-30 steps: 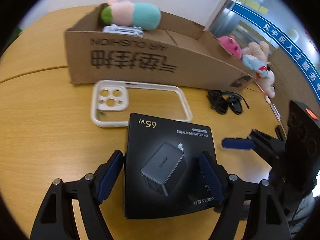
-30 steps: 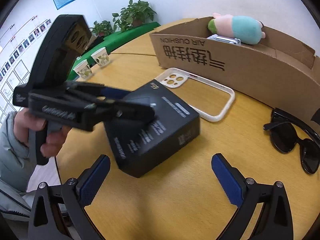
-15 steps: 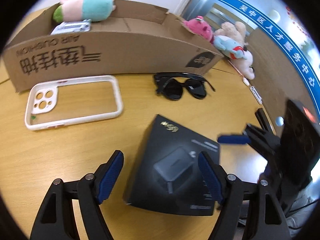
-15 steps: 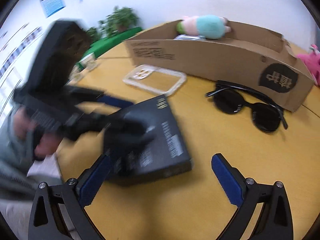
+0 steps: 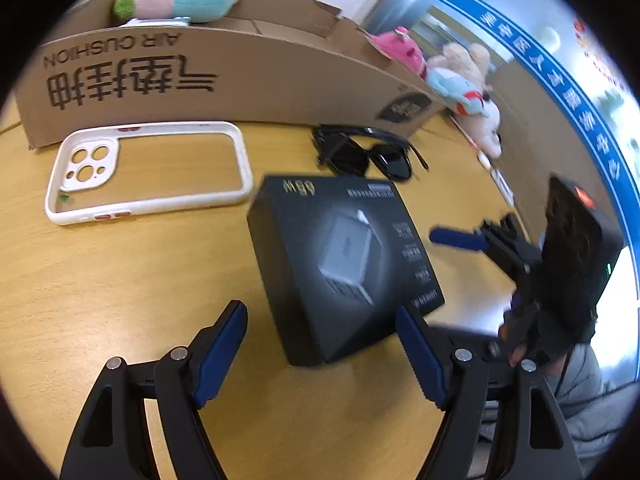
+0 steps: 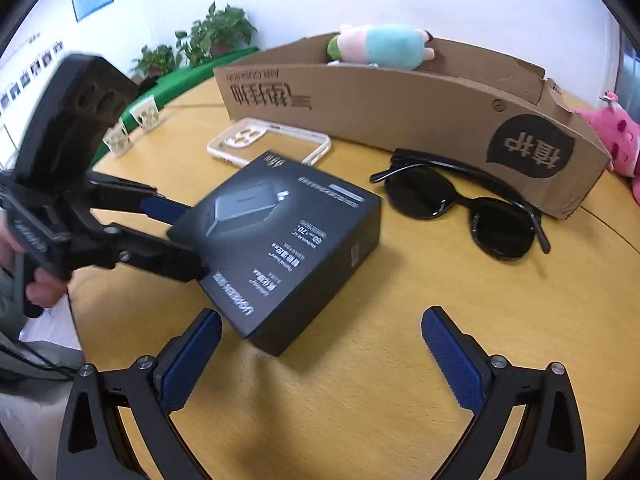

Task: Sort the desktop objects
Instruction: 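Move the left tool to the black charger box and close on it, then lift the black charger box with the left tool and carry it over the box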

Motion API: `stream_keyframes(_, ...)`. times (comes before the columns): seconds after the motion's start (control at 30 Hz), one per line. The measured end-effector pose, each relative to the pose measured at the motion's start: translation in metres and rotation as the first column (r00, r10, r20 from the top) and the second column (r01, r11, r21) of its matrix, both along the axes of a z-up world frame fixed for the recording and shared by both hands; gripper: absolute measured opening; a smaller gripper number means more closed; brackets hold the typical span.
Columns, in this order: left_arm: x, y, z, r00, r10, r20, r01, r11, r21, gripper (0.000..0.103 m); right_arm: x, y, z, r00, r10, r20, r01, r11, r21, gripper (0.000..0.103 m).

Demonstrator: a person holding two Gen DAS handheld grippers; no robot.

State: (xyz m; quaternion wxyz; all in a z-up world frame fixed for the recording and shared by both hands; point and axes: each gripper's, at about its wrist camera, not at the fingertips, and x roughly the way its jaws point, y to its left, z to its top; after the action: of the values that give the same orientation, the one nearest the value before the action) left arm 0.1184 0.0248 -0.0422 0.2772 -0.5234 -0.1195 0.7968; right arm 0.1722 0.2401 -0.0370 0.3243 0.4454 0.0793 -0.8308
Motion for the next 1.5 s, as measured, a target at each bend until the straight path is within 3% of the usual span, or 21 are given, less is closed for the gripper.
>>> stream_keyframes(0.13,-0.015,0.000,-0.003,0.999,0.026,0.020,-0.026,1.000,0.014,0.076,0.003,-0.013,0.000,0.997,0.074,-0.018,-0.074,0.997,0.005,0.102)
stream_keyframes(0.27,-0.024,0.005,-0.012,0.998,0.014,0.058,-0.019,0.996,0.089,0.072,-0.004,-0.034,-0.013,0.994,0.098,-0.049,-0.096,0.994,0.046,0.100)
stream_keyframes(0.3,-0.024,0.006,-0.012,0.998,0.019,0.053,-0.024,0.996,0.090,0.071,-0.007,-0.037,-0.014,0.994,0.108,-0.028,-0.106,0.993,0.048,0.089)
stream_keyframes(0.33,-0.024,0.006,-0.012,0.999,0.021,0.048,-0.025,0.996,0.088,0.071,-0.005,-0.040,-0.014,0.993,0.114,-0.035,-0.112,0.992,0.050,0.085)
stream_keyframes(0.63,-0.018,0.009,0.009,0.999,0.010,-0.040,-0.008,0.999,0.046,0.062,-0.001,-0.043,-0.007,0.994,0.087,-0.068,-0.080,0.991,0.103,0.084)
stream_keyframes(0.93,-0.029,0.009,0.079,0.971,0.013,-0.240,0.001,0.998,0.057,0.062,-0.010,-0.048,0.054,0.966,0.080,-0.244,-0.051,0.991,0.124,0.084)
stream_keyframes(1.1,-0.045,0.005,0.123,0.927,0.012,-0.375,0.006,0.999,0.046,0.062,-0.029,-0.054,0.098,0.936,0.086,-0.341,-0.041,0.990,0.136,0.084)
stream_keyframes(1.27,-0.065,-0.004,0.148,0.903,0.035,-0.427,-0.010,0.998,0.061,0.062,-0.054,-0.065,0.134,0.905,0.115,-0.409,-0.057,0.987,0.152,0.084)
stream_keyframes(1.5,-0.085,-0.031,0.163,0.886,0.079,-0.456,-0.068,0.997,0.041,0.062,-0.085,-0.087,0.150,0.898,0.152,-0.413,-0.103,0.985,0.140,0.084)
